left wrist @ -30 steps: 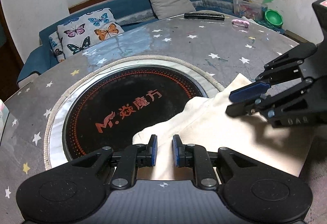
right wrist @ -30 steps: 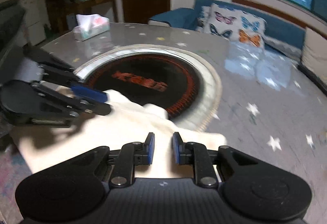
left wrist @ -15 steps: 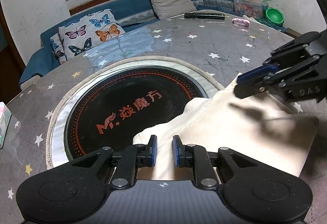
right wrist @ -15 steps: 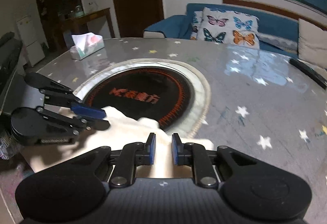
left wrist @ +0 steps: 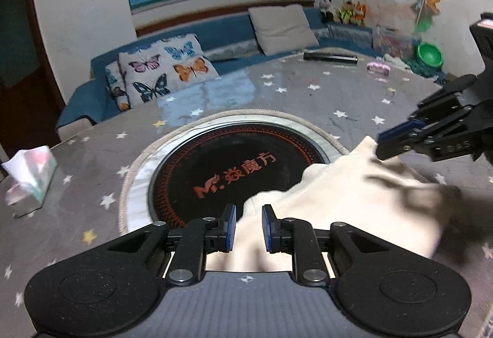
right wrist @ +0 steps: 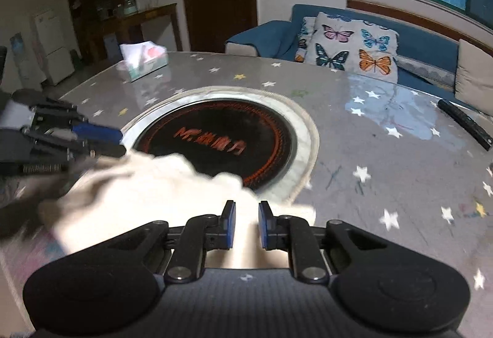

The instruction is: Fold clothes

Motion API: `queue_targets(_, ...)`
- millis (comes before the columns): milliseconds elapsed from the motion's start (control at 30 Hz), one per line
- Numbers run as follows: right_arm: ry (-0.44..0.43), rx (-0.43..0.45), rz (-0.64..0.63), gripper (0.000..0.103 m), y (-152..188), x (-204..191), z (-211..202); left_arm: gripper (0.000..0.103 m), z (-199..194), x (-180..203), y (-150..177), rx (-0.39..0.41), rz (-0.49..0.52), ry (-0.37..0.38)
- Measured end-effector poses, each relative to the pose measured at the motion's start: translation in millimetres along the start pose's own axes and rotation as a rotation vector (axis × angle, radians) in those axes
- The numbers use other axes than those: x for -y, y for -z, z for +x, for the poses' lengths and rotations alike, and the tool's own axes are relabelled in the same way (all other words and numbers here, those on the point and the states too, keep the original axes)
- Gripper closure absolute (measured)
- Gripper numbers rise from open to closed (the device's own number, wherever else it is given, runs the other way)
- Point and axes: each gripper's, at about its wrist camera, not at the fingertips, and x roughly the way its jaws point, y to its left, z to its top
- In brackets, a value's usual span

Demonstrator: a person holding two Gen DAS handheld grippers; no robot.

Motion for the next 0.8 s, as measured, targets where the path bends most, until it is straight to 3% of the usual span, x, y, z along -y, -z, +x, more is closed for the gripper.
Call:
queue_targets(300,-0.085,0.020,-0.057,0.089,37.6,-39.4,-36.8,0.085,-43.7,19.0,45.8,0.001,-0.066,0.042)
queue_targets(533,-0.083,0.023,0.051,0.089,67.6,-17.8,-28.4,0.085,-33.6,6.7,67.3,-0.048,-0.146,0.006)
queue_targets(800,-0.057,0.047,0.065,0.089,57.5,-14.8,-36.4,0.085,-39.7,-1.3,60.4,-0.019,-0.179,0.006)
